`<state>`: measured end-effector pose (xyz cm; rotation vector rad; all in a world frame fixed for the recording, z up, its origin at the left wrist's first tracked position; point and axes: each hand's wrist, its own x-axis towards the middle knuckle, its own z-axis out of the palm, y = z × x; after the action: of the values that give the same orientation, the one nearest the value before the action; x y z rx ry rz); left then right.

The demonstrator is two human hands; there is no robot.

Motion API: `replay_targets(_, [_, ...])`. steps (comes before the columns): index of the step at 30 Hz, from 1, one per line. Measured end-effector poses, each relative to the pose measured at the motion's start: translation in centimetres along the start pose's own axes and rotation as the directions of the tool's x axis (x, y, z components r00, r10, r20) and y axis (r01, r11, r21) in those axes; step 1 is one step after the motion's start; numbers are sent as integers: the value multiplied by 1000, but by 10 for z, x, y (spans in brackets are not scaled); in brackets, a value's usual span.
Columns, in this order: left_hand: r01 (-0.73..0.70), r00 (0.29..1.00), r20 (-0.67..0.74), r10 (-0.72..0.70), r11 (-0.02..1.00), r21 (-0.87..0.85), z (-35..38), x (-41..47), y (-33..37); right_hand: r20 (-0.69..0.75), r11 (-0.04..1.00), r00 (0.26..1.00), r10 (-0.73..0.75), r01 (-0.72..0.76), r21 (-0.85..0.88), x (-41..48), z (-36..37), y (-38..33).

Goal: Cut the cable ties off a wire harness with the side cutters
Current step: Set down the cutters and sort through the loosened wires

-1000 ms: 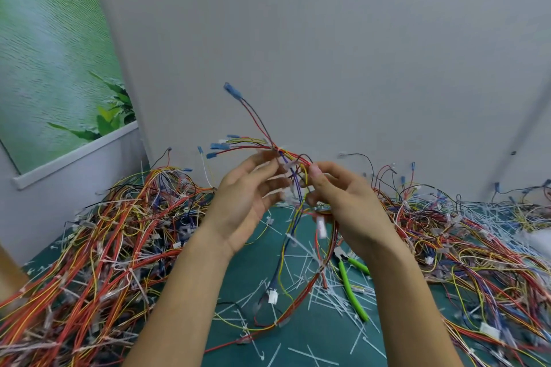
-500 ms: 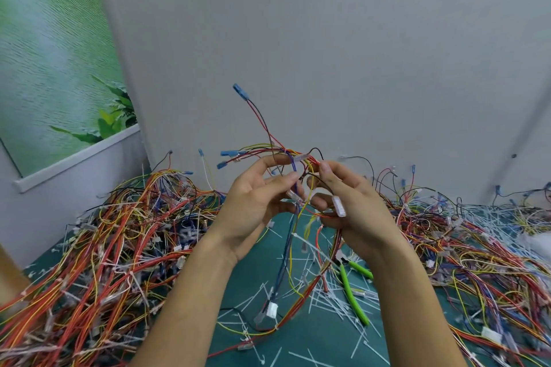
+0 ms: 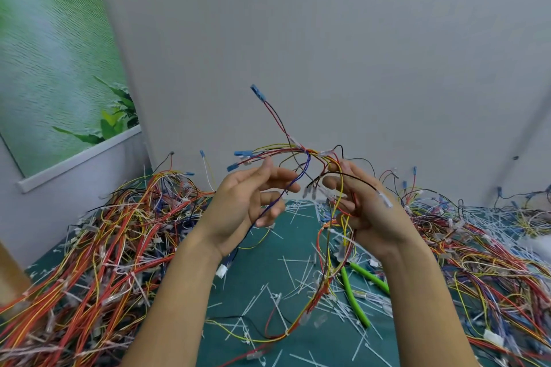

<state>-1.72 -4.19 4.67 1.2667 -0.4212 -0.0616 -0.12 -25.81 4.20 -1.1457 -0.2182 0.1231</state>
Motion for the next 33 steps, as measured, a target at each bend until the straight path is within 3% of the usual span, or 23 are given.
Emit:
replay_targets(11, [83,996,-49,-70,933,350,-14,-9,8,50,993,993,-108,110,-43,-5,0,-3])
replay_targets(15, [23,1000,-9,-21,958,286,4,-5,2,120,938,977,-177,204,-279,-10,15,1])
replay_targets(17, [-7,997,-75,23,979,205,14,-2,-1,165,902,965,-205,251,-350,-13,20,2])
replay_targets(19, [-30,992,-117,50,986,165,16,0,-3,187,888,957,-221,276,-367,-16,21,-1])
replay_targets(27, [-48,997,-54,54,992,115,11,1,-4,222,865,954,-201,280,-417,-21,13,-10])
replay_targets(33, [-156,983,-91,161,986,52,7,2,-4,164,868,956,-242,289,-404,-19,4,-13])
